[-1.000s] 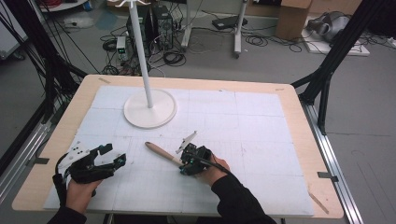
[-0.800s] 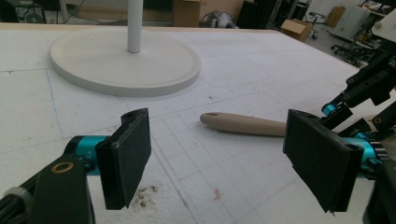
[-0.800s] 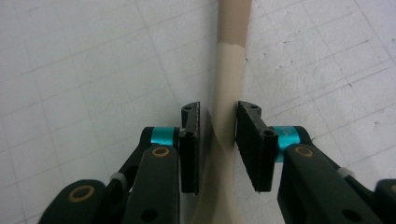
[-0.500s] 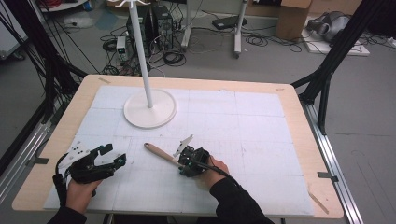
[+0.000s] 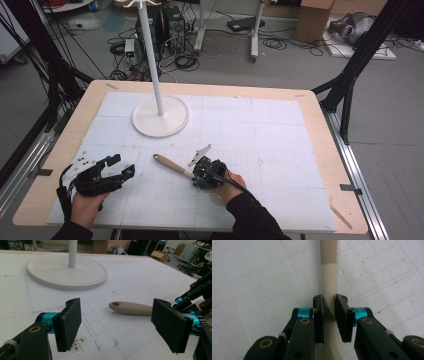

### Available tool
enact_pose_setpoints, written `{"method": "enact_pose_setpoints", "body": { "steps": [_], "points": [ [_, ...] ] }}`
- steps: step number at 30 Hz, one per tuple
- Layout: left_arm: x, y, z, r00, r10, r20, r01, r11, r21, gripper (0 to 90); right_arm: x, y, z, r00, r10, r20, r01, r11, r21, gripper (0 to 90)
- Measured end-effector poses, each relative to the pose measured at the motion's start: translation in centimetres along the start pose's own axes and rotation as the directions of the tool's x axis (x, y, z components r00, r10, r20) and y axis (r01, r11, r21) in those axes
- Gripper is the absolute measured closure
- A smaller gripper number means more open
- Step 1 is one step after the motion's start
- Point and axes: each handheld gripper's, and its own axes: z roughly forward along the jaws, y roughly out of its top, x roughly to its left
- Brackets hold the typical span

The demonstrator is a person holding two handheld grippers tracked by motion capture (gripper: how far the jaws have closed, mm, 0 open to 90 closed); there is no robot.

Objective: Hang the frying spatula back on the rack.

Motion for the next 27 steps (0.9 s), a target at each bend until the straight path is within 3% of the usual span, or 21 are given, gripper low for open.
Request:
{"method": "enact_pose_setpoints", "body": {
  "steps": [6,9,12,14,15,22,24,27],
  "points": [
    [-0.1,0.0,0.0,0.9999,-0.011,0.003,0.011,0.9999,-0.006,25.5,-0.9,-1.0,-1.2,0.9977,0.067,-0.004,-0.067,0.995,-0.073,78.3],
    [-0.3,0.2,0.0,0.9994,-0.03,0.019,0.031,0.9995,-0.013,25.8,-1.3,-1.6,-2.3,0.995,0.099,-0.012,-0.1,0.985,-0.142,78.2],
    [-0.5,0.3,0.1,0.9988,-0.039,0.031,0.039,0.9992,-0.011,25.8,-1.3,-1.9,-2.8,0.9944,0.105,-0.008,-0.105,0.979,-0.177,78.2],
    [-0.8,0.5,0.2,0.9979,-0.048,0.044,0.049,0.9985,-0.025,26.8,-1.3,-2.3,-3.5,0.9923,0.123,-0.013,-0.123,0.964,-0.235,78.2],
    [-1.0,0.6,0.1,0.9977,-0.045,0.051,0.046,0.9985,-0.031,26.8,-1.3,-2.3,-3.5,0.9923,0.123,-0.013,-0.123,0.964,-0.235,78.2],
    [-2.5,2.2,1.3,0.9903,-0.046,0.131,0.053,0.9973,-0.052,28.6,-0.7,-2.9,-4.7,0.9917,0.129,-0.006,-0.122,0.926,-0.358,78.1],
    [-3.0,2.7,1.8,0.987,-0.044,0.154,0.053,0.9971,-0.054,28.6,-0.5,-2.9,-5.0,0.9912,0.132,-0.007,-0.123,0.907,-0.403,78.1],
    [-3.8,3.6,2.9,0.9818,-0.047,0.184,0.057,0.9972,-0.05,27.5,-0.2,-2.8,-5.4,0.9907,0.136,-0.01,-0.126,0.886,-0.446,78.2]
  ]
}}
